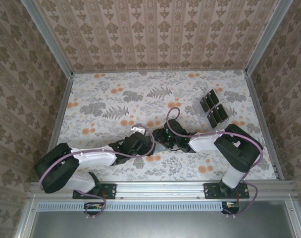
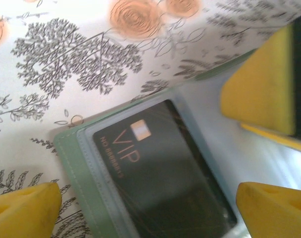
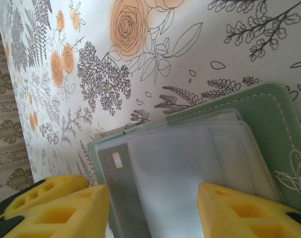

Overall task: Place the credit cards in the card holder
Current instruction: Flip over the card slot in the card holder.

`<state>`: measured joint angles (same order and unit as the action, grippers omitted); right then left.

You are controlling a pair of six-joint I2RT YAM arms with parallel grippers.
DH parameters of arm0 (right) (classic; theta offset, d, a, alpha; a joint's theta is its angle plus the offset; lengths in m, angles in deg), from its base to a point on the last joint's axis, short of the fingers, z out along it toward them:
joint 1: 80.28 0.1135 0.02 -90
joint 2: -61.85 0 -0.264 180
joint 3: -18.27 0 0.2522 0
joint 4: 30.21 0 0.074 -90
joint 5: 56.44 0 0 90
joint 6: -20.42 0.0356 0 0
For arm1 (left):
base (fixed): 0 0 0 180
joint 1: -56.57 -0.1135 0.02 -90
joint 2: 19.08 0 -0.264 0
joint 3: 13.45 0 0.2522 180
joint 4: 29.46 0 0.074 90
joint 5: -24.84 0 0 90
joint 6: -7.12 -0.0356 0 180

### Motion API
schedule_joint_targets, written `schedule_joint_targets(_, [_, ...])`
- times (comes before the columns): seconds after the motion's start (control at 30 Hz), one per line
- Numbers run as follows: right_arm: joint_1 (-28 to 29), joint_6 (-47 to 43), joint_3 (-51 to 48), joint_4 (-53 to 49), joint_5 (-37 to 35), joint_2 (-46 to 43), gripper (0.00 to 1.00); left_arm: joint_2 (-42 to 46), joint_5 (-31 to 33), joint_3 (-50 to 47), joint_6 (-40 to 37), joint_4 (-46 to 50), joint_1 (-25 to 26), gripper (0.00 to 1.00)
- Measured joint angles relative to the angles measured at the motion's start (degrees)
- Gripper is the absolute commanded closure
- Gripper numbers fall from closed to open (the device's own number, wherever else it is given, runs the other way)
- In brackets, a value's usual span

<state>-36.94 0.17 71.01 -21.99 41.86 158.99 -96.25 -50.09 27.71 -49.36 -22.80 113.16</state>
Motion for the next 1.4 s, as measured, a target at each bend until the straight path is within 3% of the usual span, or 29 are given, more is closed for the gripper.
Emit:
schedule_joint_targets(0.23, [0.0,0.7,-0.1,0.4,-0.1,0.0,0.46,0.5,0.3,0.1,-0.4,0.2,0.4,0.0])
schedule_joint_targets(0.77, [-0.1,1.0,-0.5,0.5,-0.1,-0.5,0.45,-7.9,3.8,3.5,-1.2,1.8,2.0,0.0])
schedule_joint_targets(1.4, [-3.1,-6.4,2.1,-10.7,-0.8,-7.9,0.43,-9.0,5.4,3.8,-0.1,1.6,2.6,0.0])
